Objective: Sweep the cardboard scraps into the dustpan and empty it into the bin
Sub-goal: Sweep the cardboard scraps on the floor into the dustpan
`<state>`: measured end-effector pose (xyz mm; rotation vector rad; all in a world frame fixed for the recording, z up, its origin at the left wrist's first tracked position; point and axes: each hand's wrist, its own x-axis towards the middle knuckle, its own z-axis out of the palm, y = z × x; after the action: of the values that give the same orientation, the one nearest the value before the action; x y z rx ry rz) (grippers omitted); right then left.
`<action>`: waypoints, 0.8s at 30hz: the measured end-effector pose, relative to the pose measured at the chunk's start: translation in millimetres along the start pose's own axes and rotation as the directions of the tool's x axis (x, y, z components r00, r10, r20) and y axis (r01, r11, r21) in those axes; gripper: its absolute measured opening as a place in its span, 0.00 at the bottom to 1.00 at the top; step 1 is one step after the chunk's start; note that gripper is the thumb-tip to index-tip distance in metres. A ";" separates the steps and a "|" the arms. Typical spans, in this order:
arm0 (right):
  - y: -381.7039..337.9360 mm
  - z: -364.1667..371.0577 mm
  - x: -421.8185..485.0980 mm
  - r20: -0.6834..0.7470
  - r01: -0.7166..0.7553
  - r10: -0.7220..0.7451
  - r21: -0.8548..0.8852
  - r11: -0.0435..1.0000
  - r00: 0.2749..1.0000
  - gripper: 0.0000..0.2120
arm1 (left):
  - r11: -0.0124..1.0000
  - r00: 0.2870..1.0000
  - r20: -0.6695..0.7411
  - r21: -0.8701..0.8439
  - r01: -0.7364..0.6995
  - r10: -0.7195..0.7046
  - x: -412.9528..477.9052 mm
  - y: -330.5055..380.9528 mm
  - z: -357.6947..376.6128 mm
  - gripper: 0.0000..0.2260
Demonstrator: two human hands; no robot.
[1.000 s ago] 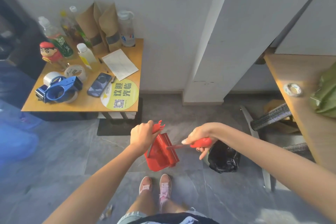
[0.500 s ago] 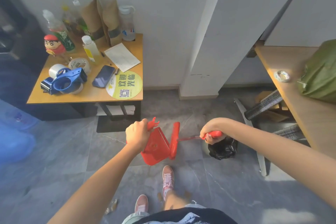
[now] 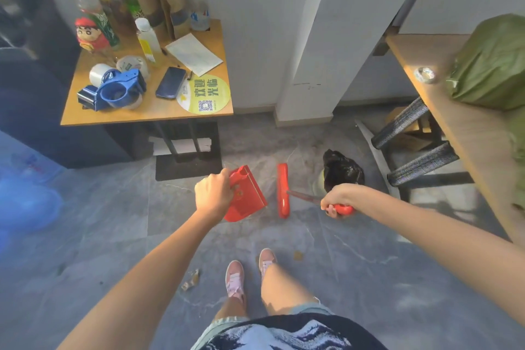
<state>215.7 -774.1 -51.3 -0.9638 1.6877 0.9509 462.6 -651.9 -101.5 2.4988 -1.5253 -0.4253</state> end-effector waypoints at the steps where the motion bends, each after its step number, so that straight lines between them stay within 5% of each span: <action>1: 4.6 6.4 -0.1 -0.004 0.003 -0.003 0.022 1.000 1.000 0.18 | 1.000 1.000 0.004 -0.004 -0.002 0.002 -4.0 -1.1 1.0 0.11; 11: 42.6 38.3 7.1 -0.015 0.027 -0.026 0.064 0.998 1.000 0.17 | 0.966 0.988 -0.017 -0.212 0.150 -0.157 -54.8 0.9 13.1 0.10; 16: 88.1 56.6 7.1 -0.074 0.131 -0.121 0.161 0.978 0.990 0.17 | 0.901 0.948 0.105 -0.295 0.318 -0.300 -93.5 16.4 26.8 0.11; 20: 141.1 73.6 9.8 -0.173 0.206 -0.183 0.125 0.971 0.968 0.15 | 0.752 0.894 0.252 -0.484 0.448 -0.370 -137.4 37.2 45.0 0.11; 24: 194.9 92.5 11.6 -0.262 0.302 -0.266 0.105 0.948 0.928 0.12 | 0.751 0.888 0.119 -0.492 0.441 -0.443 -186.4 56.0 55.6 0.13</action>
<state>67.8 -616.7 -54.0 -1.2283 1.7310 0.5261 316.6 -511.9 -109.6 2.3792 -0.6560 -0.7747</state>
